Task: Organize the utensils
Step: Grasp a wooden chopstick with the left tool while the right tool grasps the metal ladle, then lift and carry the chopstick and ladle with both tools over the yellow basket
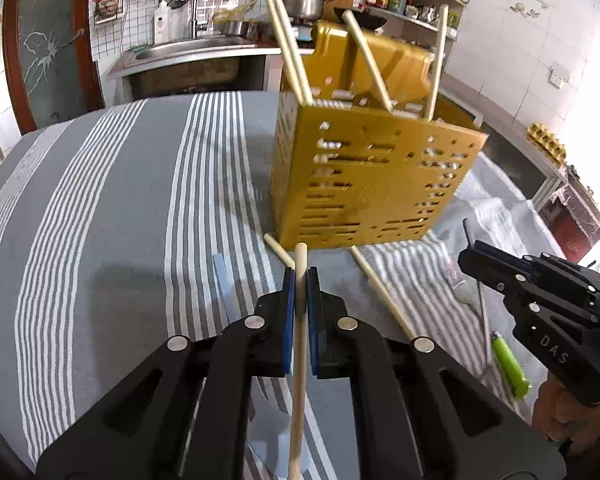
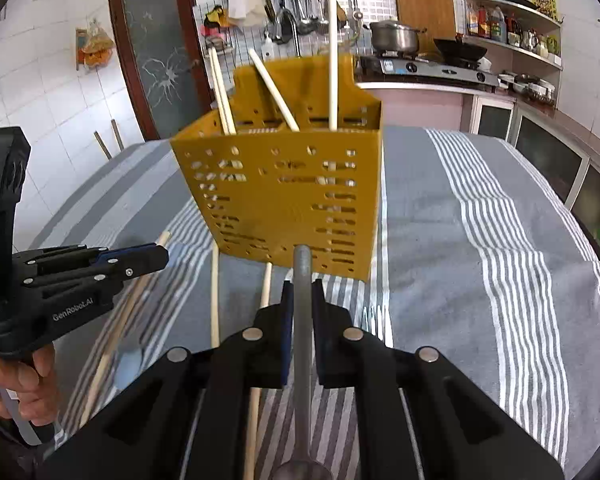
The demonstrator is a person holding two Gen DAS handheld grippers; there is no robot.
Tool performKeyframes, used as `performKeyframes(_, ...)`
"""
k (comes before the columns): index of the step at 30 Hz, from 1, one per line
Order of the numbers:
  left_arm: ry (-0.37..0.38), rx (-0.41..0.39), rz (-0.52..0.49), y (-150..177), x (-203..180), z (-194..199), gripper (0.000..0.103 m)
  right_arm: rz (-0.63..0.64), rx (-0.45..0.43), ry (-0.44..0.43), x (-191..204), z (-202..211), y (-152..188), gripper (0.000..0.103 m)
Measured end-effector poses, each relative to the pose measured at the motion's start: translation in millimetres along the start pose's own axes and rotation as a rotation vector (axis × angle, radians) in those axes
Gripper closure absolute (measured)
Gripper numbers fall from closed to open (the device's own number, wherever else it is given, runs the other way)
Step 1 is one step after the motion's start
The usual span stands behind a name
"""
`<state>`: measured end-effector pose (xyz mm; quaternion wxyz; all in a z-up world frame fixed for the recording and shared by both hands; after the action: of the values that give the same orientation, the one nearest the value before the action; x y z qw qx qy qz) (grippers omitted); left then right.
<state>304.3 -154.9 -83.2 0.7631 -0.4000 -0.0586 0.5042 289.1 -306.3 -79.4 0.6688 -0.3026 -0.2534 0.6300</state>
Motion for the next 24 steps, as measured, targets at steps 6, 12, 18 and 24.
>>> performKeyframes(6,0.004,-0.038,-0.023,-5.5,-8.1,18.5,0.098,-0.004,-0.061,0.008,-2.2,17.7,-6.2,0.094)
performKeyframes(12,0.011,-0.077,-0.037,-10.4,-14.3,35.8,0.098,-0.026,-0.107,-0.002,-6.4,31.7,-11.2,0.094)
performKeyframes(18,0.016,-0.103,-0.046,-14.7,-19.9,48.5,0.098,-0.030,-0.135,-0.003,-6.7,41.2,-11.9,0.094)
performKeyframes(24,0.012,-0.130,-0.067,-18.5,-26.7,61.6,0.098,-0.025,-0.171,0.003,-7.0,56.5,-16.2,0.094)
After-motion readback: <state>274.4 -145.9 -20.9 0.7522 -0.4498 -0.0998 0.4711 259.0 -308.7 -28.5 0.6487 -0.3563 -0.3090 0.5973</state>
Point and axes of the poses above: each gripper's, at about its wrist camera, not at the fingertips, and z roughly against the way its jaws point, x to its left, y to its underside, the point moved 6 cm from there along -z, roughly the way its jaws point, and after that the axes turned 15 degrees about y, right-handed, at the moved point
